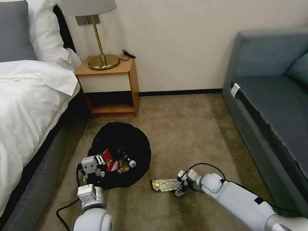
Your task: Pick up the trash bin, then pick up the garbage on the floor and place it into the trash bin.
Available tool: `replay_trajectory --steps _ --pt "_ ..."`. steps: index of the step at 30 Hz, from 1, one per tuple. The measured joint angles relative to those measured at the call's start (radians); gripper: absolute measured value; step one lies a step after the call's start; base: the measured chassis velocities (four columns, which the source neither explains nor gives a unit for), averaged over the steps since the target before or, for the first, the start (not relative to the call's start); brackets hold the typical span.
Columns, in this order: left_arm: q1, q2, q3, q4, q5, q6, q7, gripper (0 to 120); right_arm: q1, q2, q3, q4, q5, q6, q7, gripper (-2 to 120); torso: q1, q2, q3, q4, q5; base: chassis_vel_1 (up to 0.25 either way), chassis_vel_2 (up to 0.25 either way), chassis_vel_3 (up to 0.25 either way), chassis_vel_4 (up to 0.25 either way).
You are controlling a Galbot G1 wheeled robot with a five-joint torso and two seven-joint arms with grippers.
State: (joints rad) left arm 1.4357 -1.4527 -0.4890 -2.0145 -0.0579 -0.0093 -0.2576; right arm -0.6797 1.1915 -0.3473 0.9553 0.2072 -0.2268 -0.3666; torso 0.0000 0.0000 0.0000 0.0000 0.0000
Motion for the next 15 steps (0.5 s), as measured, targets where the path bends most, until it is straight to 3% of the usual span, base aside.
replay_trajectory --steps 11,15 --pt "0.003 -0.002 0.019 0.014 -0.002 -0.017 0.006 4 0.024 0.006 -0.009 -0.050 -0.017 0.012 -0.030 100 0.000 0.000 0.000 0.0001 -0.0002 0.000 0.000 0.000 0.000" --pt "0.000 -0.004 0.026 0.019 -0.001 -0.017 0.006 4 0.028 0.009 -0.002 -0.062 -0.019 0.015 -0.044 90 0.000 0.000 0.000 0.0000 0.0001 0.000 0.000 0.000 0.000"
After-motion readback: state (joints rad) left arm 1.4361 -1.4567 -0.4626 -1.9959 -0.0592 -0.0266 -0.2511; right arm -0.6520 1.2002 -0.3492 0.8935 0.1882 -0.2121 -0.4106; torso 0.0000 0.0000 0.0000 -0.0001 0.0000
